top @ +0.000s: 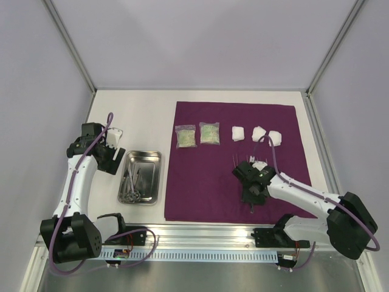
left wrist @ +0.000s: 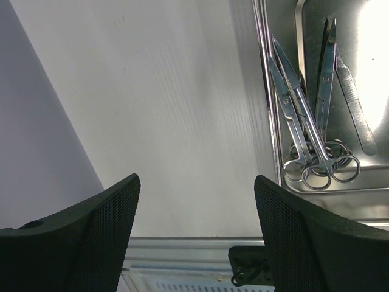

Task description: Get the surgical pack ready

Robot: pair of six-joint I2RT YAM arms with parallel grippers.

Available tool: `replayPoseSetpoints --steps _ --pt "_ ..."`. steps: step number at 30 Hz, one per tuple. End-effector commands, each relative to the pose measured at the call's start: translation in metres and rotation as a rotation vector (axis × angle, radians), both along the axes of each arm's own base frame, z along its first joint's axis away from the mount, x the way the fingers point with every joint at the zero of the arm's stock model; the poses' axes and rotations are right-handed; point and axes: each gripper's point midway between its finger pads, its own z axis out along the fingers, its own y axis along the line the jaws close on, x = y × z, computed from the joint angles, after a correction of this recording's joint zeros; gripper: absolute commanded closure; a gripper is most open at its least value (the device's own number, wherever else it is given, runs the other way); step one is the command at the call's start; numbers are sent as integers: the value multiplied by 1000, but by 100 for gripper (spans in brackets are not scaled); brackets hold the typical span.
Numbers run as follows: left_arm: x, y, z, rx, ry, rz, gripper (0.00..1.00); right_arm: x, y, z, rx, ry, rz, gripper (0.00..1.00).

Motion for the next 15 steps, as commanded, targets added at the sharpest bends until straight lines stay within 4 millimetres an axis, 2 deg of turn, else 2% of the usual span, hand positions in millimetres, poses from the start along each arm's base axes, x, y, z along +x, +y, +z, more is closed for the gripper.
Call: replayPoseSetpoints --steps 1,7,9,13,15 --pt "8 -1 14 -15 -48 6 16 14 6 -3 22 -4 35 59" --pt "10 -2 14 -19 -45 4 15 22 -3 -6 -9 12 35 60" --pt "11 -2 14 -19 -45 4 16 25 0 -8 9 10 47 61" --pt "13 -2 13 -23 -45 9 15 25 -1 -17 3 48 50 68" --pt "13 -2 13 -24 -43 7 16 24 -1 -20 5 58 57 69"
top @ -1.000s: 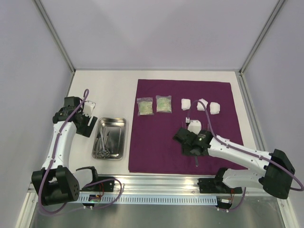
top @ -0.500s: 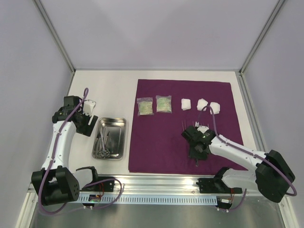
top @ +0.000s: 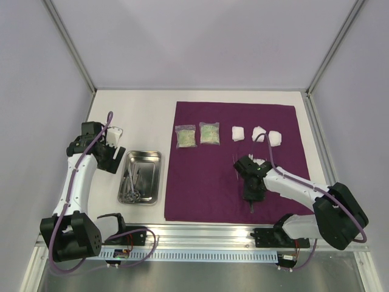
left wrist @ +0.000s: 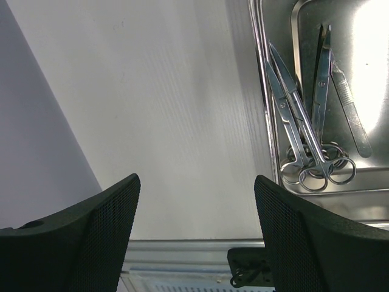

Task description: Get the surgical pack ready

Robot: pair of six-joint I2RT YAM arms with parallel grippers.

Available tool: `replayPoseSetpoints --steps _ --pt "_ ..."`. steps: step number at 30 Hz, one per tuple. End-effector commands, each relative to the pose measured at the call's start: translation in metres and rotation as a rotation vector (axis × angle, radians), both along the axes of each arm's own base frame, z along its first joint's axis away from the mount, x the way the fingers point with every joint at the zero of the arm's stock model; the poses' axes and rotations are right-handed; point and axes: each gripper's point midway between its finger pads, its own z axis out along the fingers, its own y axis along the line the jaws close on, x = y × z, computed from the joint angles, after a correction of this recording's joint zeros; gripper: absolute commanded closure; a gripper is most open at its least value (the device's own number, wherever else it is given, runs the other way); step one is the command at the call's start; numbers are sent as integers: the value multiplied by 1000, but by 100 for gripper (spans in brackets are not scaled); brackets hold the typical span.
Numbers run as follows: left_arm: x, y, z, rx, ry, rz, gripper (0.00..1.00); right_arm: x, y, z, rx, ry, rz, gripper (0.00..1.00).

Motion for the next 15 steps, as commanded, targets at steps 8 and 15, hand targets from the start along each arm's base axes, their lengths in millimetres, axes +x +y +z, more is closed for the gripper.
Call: replayPoseSetpoints --steps 8,15 --pt "10 0 11 -12 -38 13 15 4 16 -8 62 30 64 90" --pt "11 0 11 -18 -38 17 15 5 17 4 66 25 105 99"
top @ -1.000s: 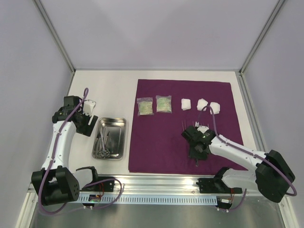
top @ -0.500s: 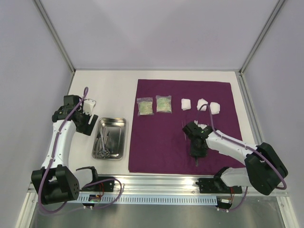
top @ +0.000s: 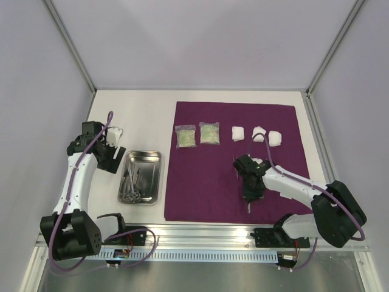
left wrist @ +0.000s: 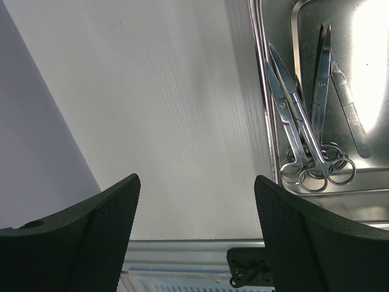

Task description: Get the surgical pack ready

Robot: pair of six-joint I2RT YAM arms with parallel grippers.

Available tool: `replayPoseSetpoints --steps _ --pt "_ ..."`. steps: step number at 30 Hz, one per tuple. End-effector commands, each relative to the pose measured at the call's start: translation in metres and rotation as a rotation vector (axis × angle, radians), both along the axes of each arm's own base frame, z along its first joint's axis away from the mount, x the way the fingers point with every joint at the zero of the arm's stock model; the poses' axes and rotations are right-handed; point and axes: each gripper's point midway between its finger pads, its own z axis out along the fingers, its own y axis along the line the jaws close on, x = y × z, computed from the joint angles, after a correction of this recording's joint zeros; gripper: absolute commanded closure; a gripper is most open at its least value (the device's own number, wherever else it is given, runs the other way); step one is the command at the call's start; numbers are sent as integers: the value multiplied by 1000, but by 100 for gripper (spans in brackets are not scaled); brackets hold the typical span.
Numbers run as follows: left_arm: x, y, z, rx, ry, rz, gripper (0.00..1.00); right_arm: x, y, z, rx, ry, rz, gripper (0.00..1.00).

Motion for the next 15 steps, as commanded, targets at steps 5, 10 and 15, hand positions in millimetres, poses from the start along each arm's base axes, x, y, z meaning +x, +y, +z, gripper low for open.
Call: replayPoseSetpoints --steps 5,10,15 --pt "11 -1 15 -17 -53 14 16 10 17 21 76 -51 58 99" --pt "10 -1 15 -13 -54 9 16 14 20 32 114 -109 53 100" --pt "12 -1 17 -14 -60 9 16 11 13 28 75 -96 46 96"
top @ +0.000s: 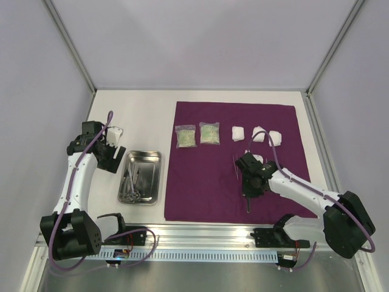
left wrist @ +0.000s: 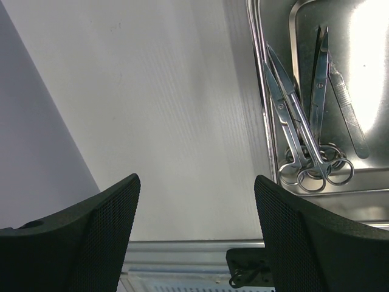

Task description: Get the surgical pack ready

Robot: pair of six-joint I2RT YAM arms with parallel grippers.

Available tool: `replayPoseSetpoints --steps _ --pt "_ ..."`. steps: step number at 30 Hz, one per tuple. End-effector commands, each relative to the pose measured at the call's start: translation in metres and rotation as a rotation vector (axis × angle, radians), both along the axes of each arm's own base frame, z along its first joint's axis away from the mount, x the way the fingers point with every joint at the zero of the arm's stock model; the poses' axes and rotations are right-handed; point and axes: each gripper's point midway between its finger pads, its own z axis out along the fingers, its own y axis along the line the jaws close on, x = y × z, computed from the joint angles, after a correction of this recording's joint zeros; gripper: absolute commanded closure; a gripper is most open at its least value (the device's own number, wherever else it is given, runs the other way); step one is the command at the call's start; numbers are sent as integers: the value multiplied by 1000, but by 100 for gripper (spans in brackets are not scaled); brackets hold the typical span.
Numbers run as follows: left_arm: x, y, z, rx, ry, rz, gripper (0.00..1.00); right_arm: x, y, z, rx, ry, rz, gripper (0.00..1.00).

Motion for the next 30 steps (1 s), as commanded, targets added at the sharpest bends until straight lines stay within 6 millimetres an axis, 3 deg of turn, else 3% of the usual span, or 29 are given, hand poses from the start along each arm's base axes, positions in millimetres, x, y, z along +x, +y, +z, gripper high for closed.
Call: replayPoseSetpoints --steps 1,4,18,26,30 --pt "11 0 17 -10 -59 8 15 6 0 5 -13 -21 7 92" --pt "11 0 17 -10 -59 8 15 9 1 1 -29 -9 7 79" --pt "8 1 16 3 -55 1 16 8 -11 -22 -80 62 2 76" --pt "9 1 17 0 -59 3 16 4 -11 -32 -24 99 -29 75" --pt "10 0 17 -4 -58 4 16 -2 7 -39 74 128 8 73"
